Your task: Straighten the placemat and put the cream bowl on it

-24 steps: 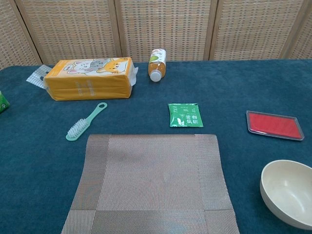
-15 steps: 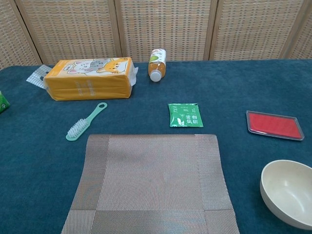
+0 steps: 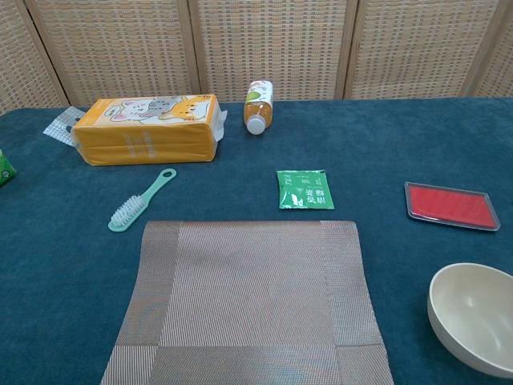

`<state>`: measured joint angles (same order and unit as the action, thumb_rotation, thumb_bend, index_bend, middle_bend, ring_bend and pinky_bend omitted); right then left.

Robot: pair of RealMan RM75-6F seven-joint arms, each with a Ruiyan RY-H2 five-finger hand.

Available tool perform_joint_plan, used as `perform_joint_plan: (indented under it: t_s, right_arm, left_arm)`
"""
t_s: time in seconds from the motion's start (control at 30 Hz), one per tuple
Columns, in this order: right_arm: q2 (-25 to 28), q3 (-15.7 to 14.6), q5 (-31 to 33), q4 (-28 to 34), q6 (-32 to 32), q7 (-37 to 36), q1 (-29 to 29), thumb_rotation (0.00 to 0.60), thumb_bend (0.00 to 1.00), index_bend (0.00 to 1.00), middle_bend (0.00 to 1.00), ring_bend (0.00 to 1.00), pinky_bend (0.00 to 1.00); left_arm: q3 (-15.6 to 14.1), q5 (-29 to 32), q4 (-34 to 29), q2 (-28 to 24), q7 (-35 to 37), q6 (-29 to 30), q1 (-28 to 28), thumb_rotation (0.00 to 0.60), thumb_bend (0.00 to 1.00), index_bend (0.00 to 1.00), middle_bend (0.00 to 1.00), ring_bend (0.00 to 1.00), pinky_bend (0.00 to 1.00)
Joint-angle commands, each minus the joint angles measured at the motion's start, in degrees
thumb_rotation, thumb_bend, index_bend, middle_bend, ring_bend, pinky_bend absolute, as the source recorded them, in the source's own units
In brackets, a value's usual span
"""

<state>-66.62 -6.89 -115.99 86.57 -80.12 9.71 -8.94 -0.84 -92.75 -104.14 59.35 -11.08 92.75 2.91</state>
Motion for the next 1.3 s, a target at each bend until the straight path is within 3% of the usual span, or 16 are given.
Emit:
perform_joint_plan:
  t_s: [0.03, 0.33, 0.5, 0.7, 0.83, 0.9, 1.0, 1.3]
  right_arm:
    - [-2.8, -2.1, -3.9, -2.7, 2.8, -2.9, -3.7, 0.6, 0.0, 0.21, 0.0, 0.0, 0.0]
    - [-8.1, -2.2, -1.6, -4.1, 10.2, -4.0, -7.5, 0.6, 0.02, 0.27, 0.0, 0.0, 0.0]
    - [-9.8, -2.6, -0.3, -5.7, 11.0, -3.5, -7.8, 0.6, 0.12, 0.29, 0.0, 0.0, 0.0]
    - [-10.8, -3.0, 0.9, -6.5, 11.2, -4.2, -8.3, 0.6, 0.31, 0.37, 0.0, 0.0, 0.0]
    - [-11.4, -3.0, 1.2, -7.2, 10.1, -4.8, -8.5, 0.6, 0.42, 0.43, 0.0, 0.0, 0.0]
    - [-11.6, -3.0, 1.3, -7.5, 9.3, -5.4, -8.5, 0.6, 0.57, 0.53, 0.0, 0.0, 0.0]
    - [-12.5, -2.2, 0.9, -9.0, 6.4, -6.4, -8.6, 0.6, 0.69, 0.63, 0.0, 0.0, 0.0]
    - [-12.8, 0.0, 0.9, -11.9, -2.0, -11.2, -8.9, 0.6, 0.71, 0.69, 0.0, 0.0, 0.0]
  left_arm:
    - [0.6, 1.2, -0.1, 0.2, -0.3, -0.8, -0.5, 0.6, 0.0, 0.0, 0.0, 0.0, 0.0]
    - [0.6, 1.9, -0.2, 0.2, -0.7, -1.5, -0.7, 0.6, 0.0, 0.0, 0.0, 0.0, 0.0]
    - [0.7, 2.1, -0.2, 0.0, -0.2, -1.5, -0.7, 0.6, 0.0, 0.0, 0.0, 0.0, 0.0]
    - [0.6, 2.0, -0.2, -0.1, 0.1, -1.3, -0.6, 0.6, 0.0, 0.0, 0.0, 0.0, 0.0]
    - [0.6, 2.0, -0.1, -0.2, 0.2, -1.2, -0.6, 0.6, 0.0, 0.0, 0.0, 0.0, 0.0]
    - [0.5, 2.0, -0.1, -0.1, 0.2, -1.3, -0.6, 0.6, 0.0, 0.0, 0.0, 0.0, 0.0]
    - [0.5, 1.9, -0.2, -0.1, 0.0, -1.3, -0.7, 0.6, 0.0, 0.0, 0.0, 0.0, 0.0]
    - [0.7, 2.4, -0.1, -0.1, 0.0, -1.6, -0.8, 0.6, 0.0, 0.0, 0.0, 0.0, 0.0]
